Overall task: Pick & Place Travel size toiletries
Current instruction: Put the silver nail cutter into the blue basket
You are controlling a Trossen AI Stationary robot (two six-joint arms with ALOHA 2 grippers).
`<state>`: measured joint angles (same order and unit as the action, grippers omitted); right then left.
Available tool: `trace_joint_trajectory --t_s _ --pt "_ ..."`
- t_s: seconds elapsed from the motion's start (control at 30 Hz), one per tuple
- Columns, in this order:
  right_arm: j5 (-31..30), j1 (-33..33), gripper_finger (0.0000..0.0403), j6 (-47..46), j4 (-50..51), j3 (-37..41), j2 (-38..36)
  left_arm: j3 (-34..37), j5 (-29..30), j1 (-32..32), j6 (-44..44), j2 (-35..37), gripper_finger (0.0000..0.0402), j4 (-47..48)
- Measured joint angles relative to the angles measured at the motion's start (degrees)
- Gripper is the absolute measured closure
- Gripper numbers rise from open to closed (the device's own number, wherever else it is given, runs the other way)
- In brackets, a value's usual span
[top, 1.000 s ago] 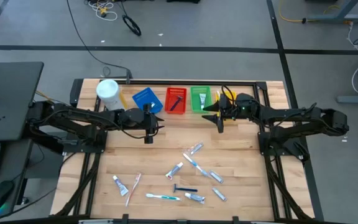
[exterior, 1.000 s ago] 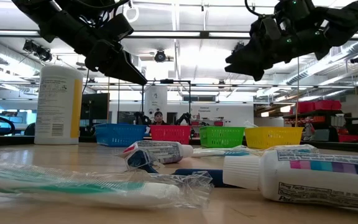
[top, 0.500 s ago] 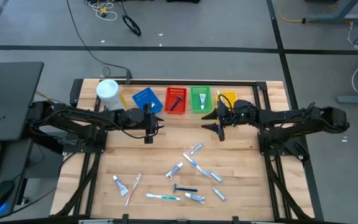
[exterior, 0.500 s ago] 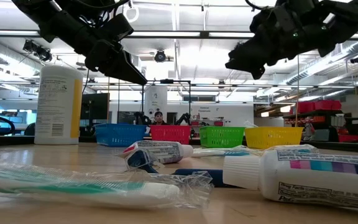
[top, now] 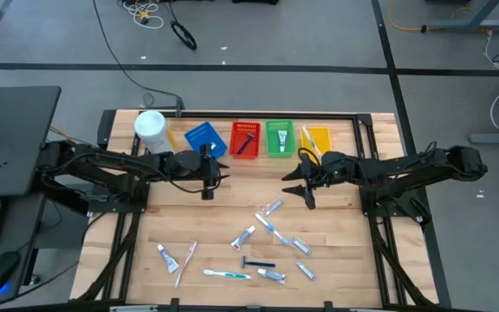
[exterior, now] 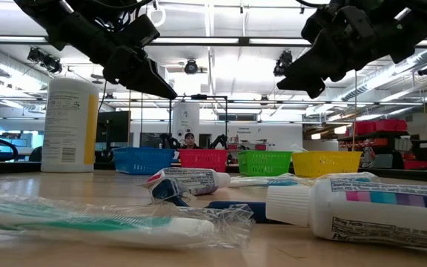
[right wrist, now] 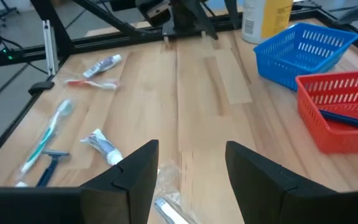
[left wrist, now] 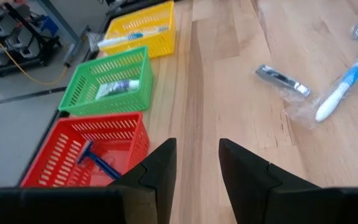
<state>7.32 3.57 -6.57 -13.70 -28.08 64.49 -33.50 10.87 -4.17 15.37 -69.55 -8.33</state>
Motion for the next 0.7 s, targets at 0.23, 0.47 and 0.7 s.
trace_joint_trajectory --t_s 0.23,0.47,0.7 --pt "-0.21 0.0 0.0208 0.0 1.1 0.0 0.0 0.0 -3.62 0.05 -8.82 0.01 0.0274 -0.62" --pt "-0.21 0.0 0.0208 0.28 1.07 0.0 0.09 0.0 -4.5 0.03 -17.23 0.01 0.0274 -0.64" --pt "0.73 -0.02 0.0208 3.03 1.64 0.0 5.82 0.0 -4.48 0.03 -18.0 0.01 0.0274 -0.64"
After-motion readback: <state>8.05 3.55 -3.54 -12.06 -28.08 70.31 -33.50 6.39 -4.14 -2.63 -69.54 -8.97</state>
